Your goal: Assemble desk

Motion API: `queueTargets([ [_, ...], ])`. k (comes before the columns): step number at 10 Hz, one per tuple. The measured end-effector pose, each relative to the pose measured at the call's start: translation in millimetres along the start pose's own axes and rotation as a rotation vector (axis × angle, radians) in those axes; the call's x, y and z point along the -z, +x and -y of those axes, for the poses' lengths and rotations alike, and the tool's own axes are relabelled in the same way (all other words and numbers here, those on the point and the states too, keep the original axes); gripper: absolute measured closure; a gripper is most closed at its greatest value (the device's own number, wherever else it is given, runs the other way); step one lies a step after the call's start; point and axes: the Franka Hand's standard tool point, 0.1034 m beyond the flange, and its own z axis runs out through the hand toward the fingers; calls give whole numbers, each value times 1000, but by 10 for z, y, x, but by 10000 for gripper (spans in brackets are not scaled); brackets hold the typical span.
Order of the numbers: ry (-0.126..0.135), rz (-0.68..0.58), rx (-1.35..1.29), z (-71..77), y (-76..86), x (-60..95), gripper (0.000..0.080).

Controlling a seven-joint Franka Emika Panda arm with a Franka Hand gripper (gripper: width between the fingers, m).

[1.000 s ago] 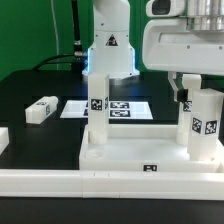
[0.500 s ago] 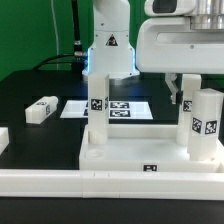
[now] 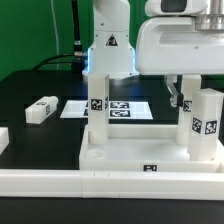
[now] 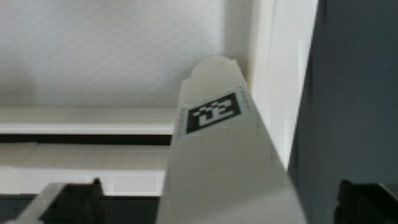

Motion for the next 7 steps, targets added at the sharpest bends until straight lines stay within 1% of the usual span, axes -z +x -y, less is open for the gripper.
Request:
queueTargets([
  [1, -2, 0, 57, -6, 0, 0, 150],
  [3, -15, -5, 127, -13, 11, 3, 150],
  [4, -15, -5, 118, -15, 11, 3, 266],
  [5, -15, -5, 118, -15, 11, 3, 401],
  [6, -15, -5, 112, -14, 11, 3, 401],
  [7, -15, -5, 90, -18, 11, 3, 511],
])
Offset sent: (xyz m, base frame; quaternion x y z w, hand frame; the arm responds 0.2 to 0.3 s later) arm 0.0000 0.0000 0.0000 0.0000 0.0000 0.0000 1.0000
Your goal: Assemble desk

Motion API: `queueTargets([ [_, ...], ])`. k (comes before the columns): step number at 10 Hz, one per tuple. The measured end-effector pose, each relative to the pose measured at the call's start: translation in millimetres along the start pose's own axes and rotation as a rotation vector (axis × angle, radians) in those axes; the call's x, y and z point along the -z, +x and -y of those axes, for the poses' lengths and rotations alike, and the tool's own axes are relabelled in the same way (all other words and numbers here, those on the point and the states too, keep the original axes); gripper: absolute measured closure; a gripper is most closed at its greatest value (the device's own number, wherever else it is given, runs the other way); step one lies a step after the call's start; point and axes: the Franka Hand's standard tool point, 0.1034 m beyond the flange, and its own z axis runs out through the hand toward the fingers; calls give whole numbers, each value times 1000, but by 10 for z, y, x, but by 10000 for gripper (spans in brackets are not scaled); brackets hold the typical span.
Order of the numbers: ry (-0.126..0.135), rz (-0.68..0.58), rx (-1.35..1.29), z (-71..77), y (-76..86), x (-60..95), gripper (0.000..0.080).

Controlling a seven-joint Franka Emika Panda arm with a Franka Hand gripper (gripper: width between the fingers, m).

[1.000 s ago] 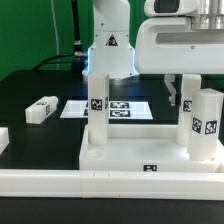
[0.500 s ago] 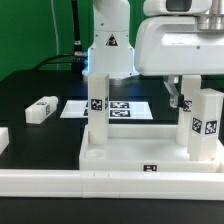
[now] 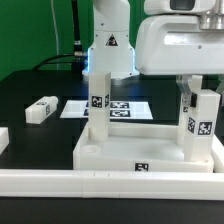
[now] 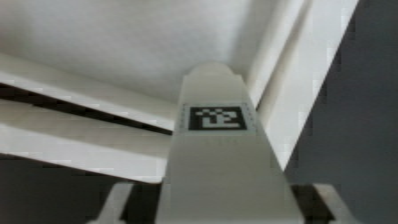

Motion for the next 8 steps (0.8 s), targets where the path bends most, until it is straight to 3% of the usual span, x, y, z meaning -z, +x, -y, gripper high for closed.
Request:
queueTargets([
  [4, 0, 0, -132, -10, -1, -1, 511],
  [8, 11, 9, -465, -41, -16, -7, 509],
])
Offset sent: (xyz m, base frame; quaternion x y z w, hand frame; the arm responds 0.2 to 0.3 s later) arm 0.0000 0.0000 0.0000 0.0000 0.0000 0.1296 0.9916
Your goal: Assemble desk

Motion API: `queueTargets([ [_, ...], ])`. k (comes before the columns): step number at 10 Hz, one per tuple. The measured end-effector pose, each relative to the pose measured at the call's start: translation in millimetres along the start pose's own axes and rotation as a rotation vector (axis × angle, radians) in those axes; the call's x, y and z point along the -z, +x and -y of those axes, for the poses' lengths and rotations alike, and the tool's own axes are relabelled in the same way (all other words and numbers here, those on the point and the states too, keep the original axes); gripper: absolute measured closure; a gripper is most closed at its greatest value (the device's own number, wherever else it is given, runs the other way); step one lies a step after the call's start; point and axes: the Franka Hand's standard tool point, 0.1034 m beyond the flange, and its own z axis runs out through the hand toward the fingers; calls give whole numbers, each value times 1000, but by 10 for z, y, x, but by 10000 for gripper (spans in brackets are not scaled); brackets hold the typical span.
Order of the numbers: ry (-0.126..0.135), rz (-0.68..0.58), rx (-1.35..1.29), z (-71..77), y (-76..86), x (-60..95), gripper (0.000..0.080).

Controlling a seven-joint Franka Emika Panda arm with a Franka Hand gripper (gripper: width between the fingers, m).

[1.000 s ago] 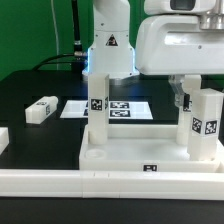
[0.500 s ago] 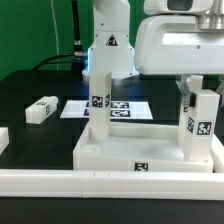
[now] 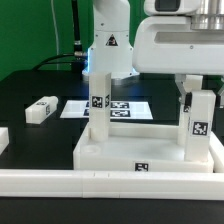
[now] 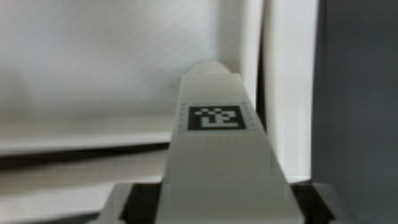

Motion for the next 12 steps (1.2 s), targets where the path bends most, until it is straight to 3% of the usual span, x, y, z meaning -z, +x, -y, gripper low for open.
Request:
queueTargets([
  [7, -41, 7, -396, -266, 50, 4, 501],
  [9, -39, 8, -391, -246, 41, 8, 253],
  [10, -30, 6, -382, -209, 15, 59, 183],
  [12, -13, 14, -352, -230, -130, 196, 156],
])
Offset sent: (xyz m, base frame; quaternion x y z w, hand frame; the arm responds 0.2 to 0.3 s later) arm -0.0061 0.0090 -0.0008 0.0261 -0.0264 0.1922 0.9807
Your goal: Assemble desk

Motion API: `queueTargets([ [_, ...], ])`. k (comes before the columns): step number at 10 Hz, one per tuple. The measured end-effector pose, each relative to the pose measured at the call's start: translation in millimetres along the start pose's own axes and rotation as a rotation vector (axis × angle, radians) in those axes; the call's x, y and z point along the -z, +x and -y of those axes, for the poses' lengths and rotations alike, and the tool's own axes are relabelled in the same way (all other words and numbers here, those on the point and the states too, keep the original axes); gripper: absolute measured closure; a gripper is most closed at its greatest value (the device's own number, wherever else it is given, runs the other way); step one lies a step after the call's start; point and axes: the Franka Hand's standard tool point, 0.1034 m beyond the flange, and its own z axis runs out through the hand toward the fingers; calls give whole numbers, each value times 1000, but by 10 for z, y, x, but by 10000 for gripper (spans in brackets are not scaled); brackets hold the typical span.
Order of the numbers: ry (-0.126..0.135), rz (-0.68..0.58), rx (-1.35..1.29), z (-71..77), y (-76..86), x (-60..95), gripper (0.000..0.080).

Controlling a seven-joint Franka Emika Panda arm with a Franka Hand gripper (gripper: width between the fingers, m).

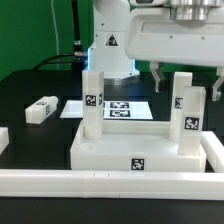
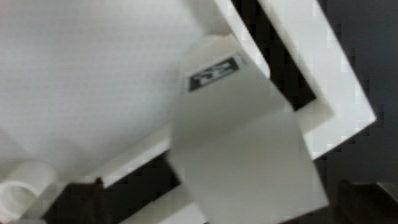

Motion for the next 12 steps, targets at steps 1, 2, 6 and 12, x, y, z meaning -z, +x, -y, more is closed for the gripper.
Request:
queueTargets([
  [1, 6, 5, 23, -100, -19, 60, 151],
  [2, 10, 10, 70, -261, 17, 112, 151],
  [6, 10, 0, 116, -714, 335, 190, 150],
  [12, 11, -5, 259, -1133, 415, 152, 150],
])
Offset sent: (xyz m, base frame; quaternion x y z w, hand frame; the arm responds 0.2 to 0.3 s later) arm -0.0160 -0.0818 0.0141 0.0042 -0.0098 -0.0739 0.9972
